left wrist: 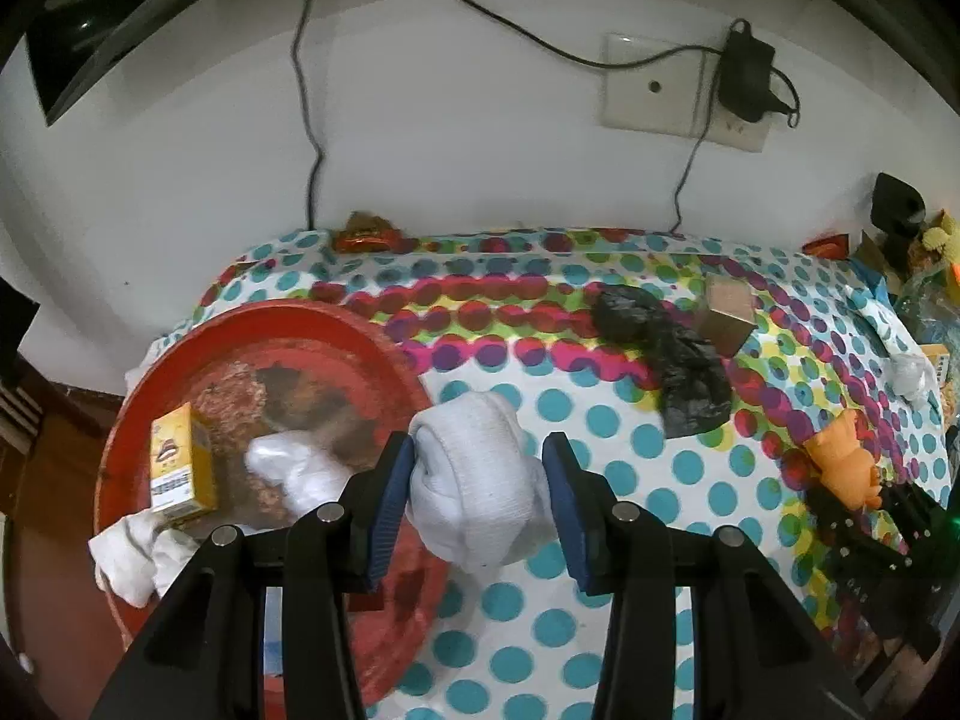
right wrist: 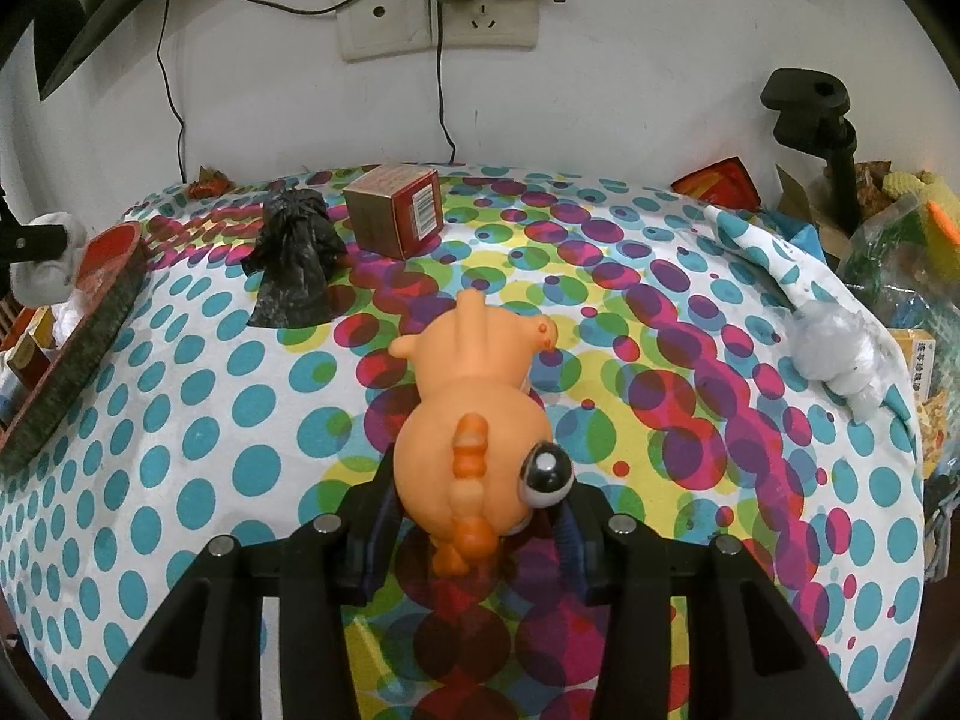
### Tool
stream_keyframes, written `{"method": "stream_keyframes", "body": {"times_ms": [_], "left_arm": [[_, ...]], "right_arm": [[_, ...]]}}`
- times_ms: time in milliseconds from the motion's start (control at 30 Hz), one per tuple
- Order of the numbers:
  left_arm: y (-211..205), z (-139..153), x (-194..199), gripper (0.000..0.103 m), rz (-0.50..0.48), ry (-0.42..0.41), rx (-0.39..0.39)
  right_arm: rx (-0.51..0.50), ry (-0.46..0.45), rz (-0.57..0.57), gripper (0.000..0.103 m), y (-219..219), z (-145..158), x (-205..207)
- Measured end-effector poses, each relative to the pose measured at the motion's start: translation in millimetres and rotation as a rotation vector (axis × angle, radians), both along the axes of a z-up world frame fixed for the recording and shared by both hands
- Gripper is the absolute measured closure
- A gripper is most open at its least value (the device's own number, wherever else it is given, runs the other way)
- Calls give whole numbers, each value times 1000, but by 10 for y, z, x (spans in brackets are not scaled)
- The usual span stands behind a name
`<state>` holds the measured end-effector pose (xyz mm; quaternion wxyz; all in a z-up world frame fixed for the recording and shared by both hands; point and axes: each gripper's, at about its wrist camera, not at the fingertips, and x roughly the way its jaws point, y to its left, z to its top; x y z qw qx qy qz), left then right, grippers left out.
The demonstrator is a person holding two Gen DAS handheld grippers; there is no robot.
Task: Organize objects
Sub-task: 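Carry the white sock with the left gripper onto the red tray and release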
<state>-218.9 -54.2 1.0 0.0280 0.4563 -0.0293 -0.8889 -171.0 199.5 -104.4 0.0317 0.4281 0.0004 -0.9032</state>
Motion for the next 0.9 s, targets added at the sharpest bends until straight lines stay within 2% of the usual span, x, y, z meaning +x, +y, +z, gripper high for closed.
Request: {"method": "stream_keyframes", "body": {"times_ms": [367,900], "left_arm": [[-536,56,141,61,85,8,-8],[-1364,-46,231,61,223,3,-19]], "right_arm": [[25,1,0,58,-43,11,-3],[47,-1,-1,58,-45,18,-9]]}}
